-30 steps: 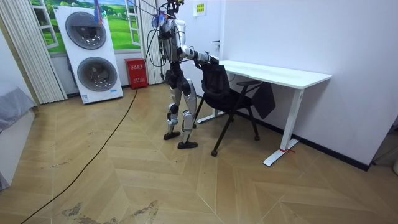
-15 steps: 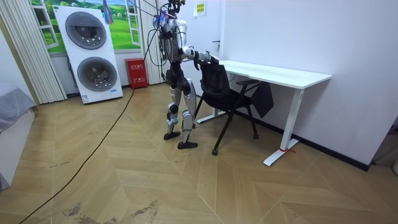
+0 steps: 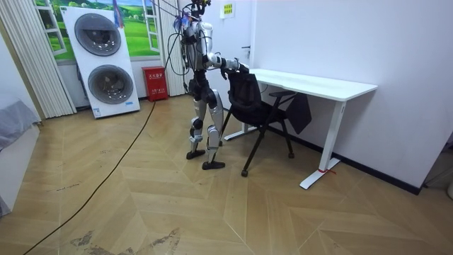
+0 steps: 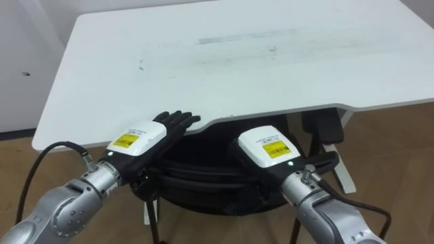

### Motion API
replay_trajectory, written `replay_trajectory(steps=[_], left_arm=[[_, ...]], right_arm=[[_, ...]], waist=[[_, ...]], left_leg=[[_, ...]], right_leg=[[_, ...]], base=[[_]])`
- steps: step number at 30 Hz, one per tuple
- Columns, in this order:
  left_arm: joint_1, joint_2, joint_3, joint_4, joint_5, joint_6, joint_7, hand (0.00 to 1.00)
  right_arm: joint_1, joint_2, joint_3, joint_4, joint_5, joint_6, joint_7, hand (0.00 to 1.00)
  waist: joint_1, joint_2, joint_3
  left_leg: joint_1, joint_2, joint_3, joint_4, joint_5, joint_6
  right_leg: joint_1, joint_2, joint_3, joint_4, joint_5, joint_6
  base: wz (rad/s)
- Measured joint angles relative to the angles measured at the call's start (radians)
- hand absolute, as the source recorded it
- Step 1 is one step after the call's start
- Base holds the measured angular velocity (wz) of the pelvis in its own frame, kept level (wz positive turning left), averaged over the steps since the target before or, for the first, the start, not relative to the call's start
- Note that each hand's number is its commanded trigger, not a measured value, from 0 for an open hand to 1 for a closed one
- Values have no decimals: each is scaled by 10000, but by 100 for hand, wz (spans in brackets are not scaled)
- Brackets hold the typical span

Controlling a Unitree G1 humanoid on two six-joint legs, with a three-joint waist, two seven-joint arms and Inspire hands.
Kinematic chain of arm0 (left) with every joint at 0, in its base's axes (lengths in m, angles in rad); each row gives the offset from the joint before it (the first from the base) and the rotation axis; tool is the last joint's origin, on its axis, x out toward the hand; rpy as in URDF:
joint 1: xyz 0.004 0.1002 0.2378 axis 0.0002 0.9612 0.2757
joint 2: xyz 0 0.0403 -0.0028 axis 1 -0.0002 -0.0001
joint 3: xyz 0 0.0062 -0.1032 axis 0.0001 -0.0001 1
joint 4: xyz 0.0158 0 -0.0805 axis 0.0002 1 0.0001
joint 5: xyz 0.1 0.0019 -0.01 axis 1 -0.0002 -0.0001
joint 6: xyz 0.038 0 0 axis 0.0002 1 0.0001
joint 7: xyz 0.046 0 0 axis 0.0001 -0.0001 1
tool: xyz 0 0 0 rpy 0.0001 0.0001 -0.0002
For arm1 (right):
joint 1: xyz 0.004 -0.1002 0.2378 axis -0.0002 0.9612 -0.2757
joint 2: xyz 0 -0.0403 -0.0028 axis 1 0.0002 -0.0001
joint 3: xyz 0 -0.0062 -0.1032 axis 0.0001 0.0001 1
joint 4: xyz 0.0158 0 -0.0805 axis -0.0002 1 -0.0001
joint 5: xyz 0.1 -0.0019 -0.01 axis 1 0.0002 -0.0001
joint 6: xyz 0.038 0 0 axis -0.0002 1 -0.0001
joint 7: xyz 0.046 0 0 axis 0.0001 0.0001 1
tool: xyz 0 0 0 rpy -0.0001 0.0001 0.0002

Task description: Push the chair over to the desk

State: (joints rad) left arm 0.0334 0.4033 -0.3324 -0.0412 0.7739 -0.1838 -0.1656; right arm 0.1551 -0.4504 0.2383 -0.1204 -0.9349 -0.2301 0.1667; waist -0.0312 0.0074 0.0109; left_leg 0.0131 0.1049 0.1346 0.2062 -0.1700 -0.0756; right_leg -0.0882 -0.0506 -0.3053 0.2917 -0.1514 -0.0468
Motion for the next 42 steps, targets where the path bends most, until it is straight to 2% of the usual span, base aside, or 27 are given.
replay_trajectory(steps=[5, 11, 13, 14, 16, 18, 19, 20, 21, 22, 23, 24, 25, 26, 27, 28, 29, 31, 33, 34, 35, 38, 40, 41, 42], left_arm=[[6, 31, 290, -509, 4, -275, -13, 0], [14, 224, 900, -786, 57, -1129, -25, 0], [15, 328, 1280, -787, 155, -1705, -25, 0], [16, 368, 1359, -796, 156, -1867, -25, 0], [23, 572, 1755, -810, 155, -2519, -25, 0], [93, 667, 2136, -814, 156, -2943, -23, 0], [244, 718, 2644, -913, 167, -3134, 2, 0], [279, 746, 2988, -982, 191, -3210, 50, 0], [294, 787, 3790, -1106, 234, -3257, 386, 0], [266, 732, 4714, -1279, 241, -3134, 1182, 0], [223, 694, 5209, -1370, 255, -3053, 1618, 0], [64, 680, 6156, -1450, 230, -2966, 2491, 0], [20, 734, 7091, -1504, 224, -2919, 3236, 0], [27, 750, 7533, -1520, 222, -2888, 3545, 0], [107, 767, 8273, -1555, 189, -2743, 4122, 0], [288, 765, 8789, -1605, 92, -2565, 4644, 0], [345, 765, 8894, -1604, 39, -2470, 4860, 0], [491, 749, 8981, -1646, 37, -2175, 5391, 0], [694, 739, 8984, -1653, 13, -2066, 5788, 0], [895, 725, 8989, -1652, 10, -1919, 6024, 0], [984, 722, 8993, -1650, 2, -1807, 6139, 0], [1221, 516, 8992, -1646, -494, -1383, 6737, 0], [1226, 434, 8991, -1647, -1084, -1057, 7281, 0], [1224, 421, 8996, -1647, -1196, -965, 7411, 0], [1224, 396, 9000, -1649, -1442, -811, 7633, 0]], right_arm=[[63, -23, -282, 33, -4, -245, 21, 0], [85, -130, -690, 33, -10, -614, 47, 0], [183, -184, -1087, 31, -127, -998, 47, 0], [228, -215, -1175, 25, -130, -1106, 45, 0], [253, -596, -1529, -73, -206, -1651, 42, 0], [418, -895, -2028, -332, -195, -2074, 0, 0], [722, -1033, -2615, -657, -145, -2388, -95, 0], [875, -1160, -2762, -722, -148, -2508, -174, 0], [1047, -1207, -3156, -732, -163, -2663, -272, 0], [1150, -1274, -3427, -733, -267, -2863, -273, 0], [1198, -1278, -3597, -750, -374, -2984, -290, 0], [1372, -1303, -4027, -759, -462, -3263, -331, 0], [1588, -1351, -4557, -789, -461, -3488, -467, 0], [1715, -1369, -4926, -881, -459, -3601, -571, 0], [1935, -1430, -5751, -1134, -330, -3775, -832, 0], [2118, -1467, -6611, -1320, 87, -3779, -1445, 0], [2104, -1438, -7053, -1338, 415, -3614, -1935, 0], [1448, -1346, -8646, -1319, 1624, -2371, -3711, 0], [1007, -1122, -9459, -1268, 2544, -1795, -4937, 0], [896, -962, -9719, -1266, 2994, -1604, -5628, 0], [912, -895, -9754, -1261, 3206, -1538, -5939, 0], [1082, -653, -9758, -957, 3886, -1355, -7010, 0], [1244, -306, -9733, -614, 4355, -951, -7646, 0], [1276, -217, -9732, -520, 4476, -846, -7789, 0], [1348, -101, -9726, -377, 4673, -583, -8021, 0]], waist=[[83, -36, 32], [102, 58, 88], [114, 86, 82], [112, 87, 81], [87, 92, 78], [96, 90, 78], [120, 84, 81], [121, 71, 83], [121, 51, 89], [58, 49, 91], [-1, 43, 94], [-89, 42, 94], [-217, 42, 94], [-252, 45, 93], [-403, 48, 89], [-536, 29, 77], [-562, 13, 61], [-524, -140, -85], [-466, -216, -148], [-436, -292, -196], [-428, -317, -211], [-442, -268, -186], [-421, -172, -133], [-416, -144, -125], [-411, -101, -113]], left_leg=[[-39, 5, 0, 17, -1, 1], [-111, -33, -6, 147, -36, 55], [-189, -43, -41, 143, -27, 70], [-186, -55, -51, 135, -7, 96], [-43, -129, -44, -36, 88, 163], [17, -149, -41, -101, 111, 187], [9, -151, -40, -125, 120, 203], [-2, -155, -40, -127, 124, 209], [-4, -174, -42, -127, 141, 237], [6, -201, -44, -130, 149, 251], [5, -221, -47, -145, 160, 269], [74, -261, -46, -215, 176, 296], [129, -300, -45, -272, 176, 317], [145, -315, -34, -309, 169, 327], [157, -330, -9, -345, 139, 373], [156, -348, -6, -344, 117, 400], [157, -352, 0, -341, 105, 413], [160, -369, 3, -345, 100, 420], [199, -349, 2, -338, 89, 403], [319, -319, 1, -334, 68, 378], [380, -303, -3, -343, 58, 370], [548, -298, -24, -356, -93, 397], [596, -339, -3, -370, -118, 436], [606, -347, 1, -380, -125, 444], [615, -358, 7, -384, -141, 454]], right_leg=[[-3, 31, 9, -70, 20, 47], [-31, -27, 0, 8, 66, 38], [-28, -3, -24, -83, 188, 6], [-13, -6, -32, -116, 213, 5], [82, -53, -16, -208, 281, 44], [200, -35, -3, -396, 361, 102], [242, 8, 58, -566, 452, 123], [247, 8, 63, -607, 478, 131], [279, 0, 64, -694, 523, 158], [295, -27, 67, -716, 539, 181], [314, -45, 66, -710, 535, 194], [364, -76, 78, -706, 518, 242], [390, -88, 175, -691, 482, 302], [390, -82, 252, -691, 461, 343], [388, -79, 302, -695, 431, 408], [381, -93, 307, -695, 410, 448], [380, -95, 312, -700, 409, 457], [383, -102, 318, -715, 407, 473], [431, -62, 329, -756, 418, 456], [567, -7, 329, -866, 424, 453], [656, 14, 324, -911, 425, 457], [880, 37, 342, -1004, 386, 521], [923, 80, 604, -1042, 439, 478], [924, 77, 619, -1041, 439, 478], [921, 70, 633, -1038, 435, 483]], base=[[0], [0], [4], [5], [0], [0], [0], [3], [6], [7], [5], [4], [0], [-5], [-6], [-5], [0], [0], [0], [0], [0], [0], [0], [-4], [0]])
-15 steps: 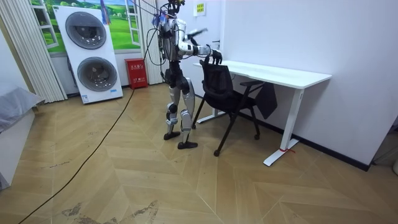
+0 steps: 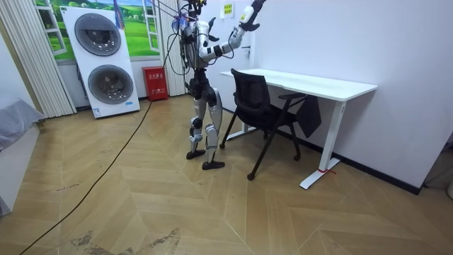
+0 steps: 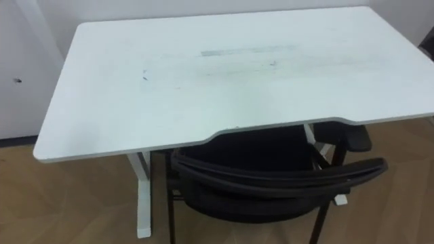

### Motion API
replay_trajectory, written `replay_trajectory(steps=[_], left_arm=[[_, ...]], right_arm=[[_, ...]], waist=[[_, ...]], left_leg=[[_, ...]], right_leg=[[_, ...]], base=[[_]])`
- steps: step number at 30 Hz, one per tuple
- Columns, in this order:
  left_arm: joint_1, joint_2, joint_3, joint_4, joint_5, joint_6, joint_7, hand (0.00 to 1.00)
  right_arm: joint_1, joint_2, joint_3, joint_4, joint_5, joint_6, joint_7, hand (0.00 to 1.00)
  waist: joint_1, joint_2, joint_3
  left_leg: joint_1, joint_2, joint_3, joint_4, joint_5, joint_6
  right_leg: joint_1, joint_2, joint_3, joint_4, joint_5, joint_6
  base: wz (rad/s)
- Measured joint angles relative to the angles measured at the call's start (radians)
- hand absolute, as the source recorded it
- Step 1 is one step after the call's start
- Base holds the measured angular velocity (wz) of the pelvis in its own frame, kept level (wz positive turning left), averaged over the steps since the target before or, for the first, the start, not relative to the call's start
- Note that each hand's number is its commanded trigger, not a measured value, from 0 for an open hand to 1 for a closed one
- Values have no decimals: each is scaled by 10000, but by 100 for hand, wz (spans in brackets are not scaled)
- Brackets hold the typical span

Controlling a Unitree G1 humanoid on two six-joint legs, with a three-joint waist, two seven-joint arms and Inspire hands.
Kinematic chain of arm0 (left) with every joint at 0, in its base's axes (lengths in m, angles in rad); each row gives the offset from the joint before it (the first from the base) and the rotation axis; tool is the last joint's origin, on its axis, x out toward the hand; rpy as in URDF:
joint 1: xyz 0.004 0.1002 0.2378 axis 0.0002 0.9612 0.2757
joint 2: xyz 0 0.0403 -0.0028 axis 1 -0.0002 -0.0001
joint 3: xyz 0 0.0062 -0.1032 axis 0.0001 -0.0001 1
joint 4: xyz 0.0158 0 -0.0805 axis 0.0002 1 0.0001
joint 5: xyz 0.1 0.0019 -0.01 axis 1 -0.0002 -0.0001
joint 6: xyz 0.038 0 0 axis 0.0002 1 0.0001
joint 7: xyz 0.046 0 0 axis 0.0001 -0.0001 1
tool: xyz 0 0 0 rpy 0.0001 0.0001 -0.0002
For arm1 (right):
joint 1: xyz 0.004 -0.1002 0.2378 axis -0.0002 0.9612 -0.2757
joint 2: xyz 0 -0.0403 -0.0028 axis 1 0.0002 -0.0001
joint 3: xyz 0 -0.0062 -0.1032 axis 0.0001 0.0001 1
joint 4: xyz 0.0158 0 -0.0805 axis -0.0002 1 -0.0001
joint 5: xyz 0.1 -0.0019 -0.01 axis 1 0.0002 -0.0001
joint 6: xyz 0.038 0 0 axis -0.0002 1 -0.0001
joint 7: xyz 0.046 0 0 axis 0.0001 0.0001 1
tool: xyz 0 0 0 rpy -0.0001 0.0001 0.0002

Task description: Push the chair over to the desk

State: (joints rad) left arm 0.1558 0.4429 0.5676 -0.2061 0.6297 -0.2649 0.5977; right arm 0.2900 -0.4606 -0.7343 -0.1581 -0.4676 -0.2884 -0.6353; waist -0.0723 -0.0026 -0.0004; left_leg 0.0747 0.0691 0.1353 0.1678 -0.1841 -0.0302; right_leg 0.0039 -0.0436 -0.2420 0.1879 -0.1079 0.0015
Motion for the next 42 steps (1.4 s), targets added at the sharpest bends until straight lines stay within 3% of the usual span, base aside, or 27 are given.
replay_trajectory(steps=[4, 7, 11, 14, 16, 17, 19, 22, 27, 29, 33, 36, 42], left_arm=[[43, -83, -17, 2, -672, 366, 323, 0], [57, -385, -14, 64, -1086, 785, 528, 0], [78, -430, -142, 366, -1939, 1126, 757, 0], [130, -624, -631, 1475, -2490, 1611, 806, 0], [166, -1124, -1177, 2624, -2965, 1882, 790, 0], [182, -1250, -1376, 3005, -3185, 1920, 792, 0], [537, -1777, -2052, 4472, -3775, 1977, 709, 0], [916, -2033, -2579, 6656, -4767, 2059, 580, 0], [1023, -2125, -2575, 8845, -5700, 2172, 510, 0], [1090, -2110, -2577, 9132, -6015, 2155, 454, 0], [1170, -2098, -2707, 10186, -6002, 2130, 129, 0], [1426, -2200, -2748, 10594, -5989, 2258, -279, 0], [1498, -2309, -2791, 11699, -5990, 2688, -1582, 0]], right_arm=[[251, 445, 89, 1023, 596, 527, -778, 0], [347, 724, 90, 1402, 750, 1057, -1282, 0], [405, 980, 168, 1925, 1609, 1228, -2016, 0], [438, 1216, 590, 2719, 2868, 1522, -2342, 0], [469, 1801, 1042, 3755, 3874, 1623, -2442, 0], [456, 1948, 1182, 4059, 4204, 1647, -2445, 0], [379, 2406, 1522, 5766, 5744, 1766, -2356, 0], [427, 2726, 1607, 7806, 7824, 1916, -2127, 0], [642, 3149, 1605, 9294, 8968, 2011, -1891, 0], [736, 3198, 1607, 9412, 9059, 2014, -1735, 0], [705, 3193, 1603, 10538, 9409, 2032, -1410, 0], [681, 3188, 1610, 11071, 9566, 2343, -1082, 0], [116, 3139, 2204, 12752, 9954, 2872, 1020, 0]], waist=[[-44, 82, 52], [-42, 153, 7], [-81, 156, -7], [-78, 166, -7], [-81, 205, -34], [-76, 195, -27], [-109, 208, -40], [-183, 241, -65], [-446, 331, -47], [-615, 371, -13], [-684, 403, -86], [-609, 390, -98], [-608, 306, -104]], left_leg=[[2, -3, -7, -52, -3, 2], [1, -24, 0, -109, -3, 2], [39, -45, -1, -156, -2, 3], [44, -79, -1, -161, -4, 6], [53, -85, 7, -180, -32, 32], [53, -86, 7, -188, -44, 34], [51, -96, 14, -196, -104, 56], [53, -91, -13, -170, -200, 48], [56, -112, 35, -199, -263, 75], [62, -130, 33, -224, -265, 80], [126, -129, 45, -250, -270, 84], [293, -135, 184, -322, -271, 81], [410, -139, 227, -314, -300, 68]], right_leg=[[-35, -5, -27, 4, -31, -3], [-86, -21, -16, 29, -112, 31], [-47, -29, 19, 7, -152, 48], [-20, -22, 223, -5, -183, 81], [-28, 20, 447, -3, -198, 91], [-23, 35, 523, -3, -204, 94], [-30, 71, 740, -3, -221, 113], [13, 107, 865, -15, -274, 125], [-23, 119, 1052, -7, -306, 165], [-28, 119, 1131, 3, -314, 178], [-23, 161, 1339, 29, -347, 167], [-40, 171, 1536, 239, -467, 161], [0, 171, 1598, 377, -543, 154]], base=[[0], [0], [0], [4], [3], [0], [0], [0], [-3], [0], [-1], [-11], [-3]])
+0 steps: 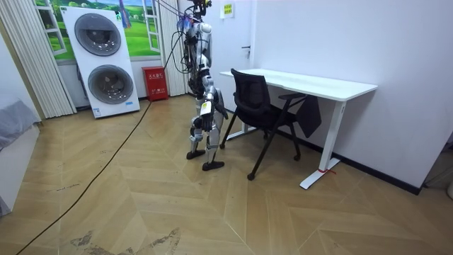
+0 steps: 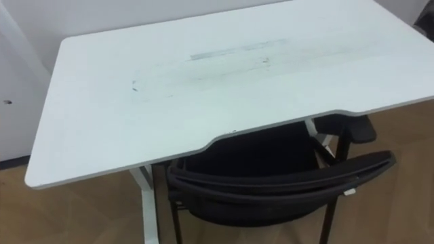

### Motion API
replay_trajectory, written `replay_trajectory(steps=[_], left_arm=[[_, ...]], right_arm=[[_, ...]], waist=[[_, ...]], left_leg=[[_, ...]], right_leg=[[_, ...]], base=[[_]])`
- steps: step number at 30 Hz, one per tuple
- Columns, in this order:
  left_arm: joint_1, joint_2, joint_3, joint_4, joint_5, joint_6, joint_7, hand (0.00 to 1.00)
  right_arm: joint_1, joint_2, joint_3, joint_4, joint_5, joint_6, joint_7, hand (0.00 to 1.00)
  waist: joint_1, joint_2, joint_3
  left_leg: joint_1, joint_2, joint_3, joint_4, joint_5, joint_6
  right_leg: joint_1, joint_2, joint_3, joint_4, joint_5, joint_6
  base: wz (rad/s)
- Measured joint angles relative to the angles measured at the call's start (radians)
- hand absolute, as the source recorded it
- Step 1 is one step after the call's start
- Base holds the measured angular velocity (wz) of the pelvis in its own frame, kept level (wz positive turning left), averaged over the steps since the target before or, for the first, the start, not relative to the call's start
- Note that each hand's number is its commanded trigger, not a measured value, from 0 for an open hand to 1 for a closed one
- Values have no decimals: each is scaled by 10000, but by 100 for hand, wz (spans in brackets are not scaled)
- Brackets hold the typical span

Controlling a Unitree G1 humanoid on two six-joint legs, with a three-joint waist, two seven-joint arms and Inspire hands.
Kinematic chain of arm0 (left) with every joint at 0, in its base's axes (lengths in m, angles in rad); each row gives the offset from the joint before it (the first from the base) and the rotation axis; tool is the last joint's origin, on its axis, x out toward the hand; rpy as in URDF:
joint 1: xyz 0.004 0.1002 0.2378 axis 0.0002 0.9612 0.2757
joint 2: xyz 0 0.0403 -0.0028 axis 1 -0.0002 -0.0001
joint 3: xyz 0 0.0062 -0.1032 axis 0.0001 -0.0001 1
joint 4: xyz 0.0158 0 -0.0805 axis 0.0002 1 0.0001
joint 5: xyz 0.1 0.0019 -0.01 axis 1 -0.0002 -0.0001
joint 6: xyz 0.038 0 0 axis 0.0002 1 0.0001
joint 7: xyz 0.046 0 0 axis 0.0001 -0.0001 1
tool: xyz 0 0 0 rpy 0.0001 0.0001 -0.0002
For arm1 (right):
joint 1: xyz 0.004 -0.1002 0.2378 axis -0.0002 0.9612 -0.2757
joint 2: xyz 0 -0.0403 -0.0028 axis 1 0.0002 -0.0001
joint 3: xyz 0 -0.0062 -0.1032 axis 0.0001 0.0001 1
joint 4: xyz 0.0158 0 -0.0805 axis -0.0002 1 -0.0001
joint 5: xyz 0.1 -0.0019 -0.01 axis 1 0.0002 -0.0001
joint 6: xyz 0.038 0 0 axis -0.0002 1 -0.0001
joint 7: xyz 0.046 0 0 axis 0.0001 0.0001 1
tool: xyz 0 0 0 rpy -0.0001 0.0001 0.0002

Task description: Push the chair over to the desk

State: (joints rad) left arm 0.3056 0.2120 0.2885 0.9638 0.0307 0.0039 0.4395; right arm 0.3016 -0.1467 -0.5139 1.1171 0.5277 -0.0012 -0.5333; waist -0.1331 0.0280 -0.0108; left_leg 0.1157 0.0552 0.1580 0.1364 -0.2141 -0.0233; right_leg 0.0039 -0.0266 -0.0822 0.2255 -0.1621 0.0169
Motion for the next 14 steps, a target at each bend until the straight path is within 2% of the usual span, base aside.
replay_trajectory(steps=[2, 4, 7, 10, 14], left_arm=[[9, -129, -46, 249, -30, 127, -432, 0], [-16, -351, -388, 631, -208, 232, -959, 0], [-94, -508, -897, 1145, -407, 357, -1648, 0], [-216, -601, -1480, 1240, -401, 391, -2010, 0], [-454, -810, -1795, 1501, -413, 389, -2293, 0]], right_arm=[[-137, 7, 385, 424, 188, 189, 777, 0], [-188, 41, 1233, 587, 119, 379, 1784, 0], [-462, 32, 1869, 922, -97, 474, 2899, 0], [-667, 59, 2565, 919, -319, 586, 3695, 0], [-864, 161, 2988, 870, -573, 587, 4482, 0]], waist=[[23, -26, -1], [16, -45, 1], [19, -82, 9], [51, -103, 19], [69, -130, 18]], left_leg=[[-6, -5, 2, 4, 0, 1], [-23, -8, 8, 43, -7, 11], [-19, 5, 24, 96, -74, 15], [-26, 1, 38, 85, -74, 15], [-58, 2, 33, 90, -72, 16]], right_leg=[[-3, -5, -4, -4, 0, 0], [-10, -15, -39, -32, -1, 2], [2, -4, -35, -56, -7, 11], [-12, 1, -28, -57, -6, 11], [-44, 12, -44, -106, -6, 12]], base=[[0], [0], [0], [0], [0]])
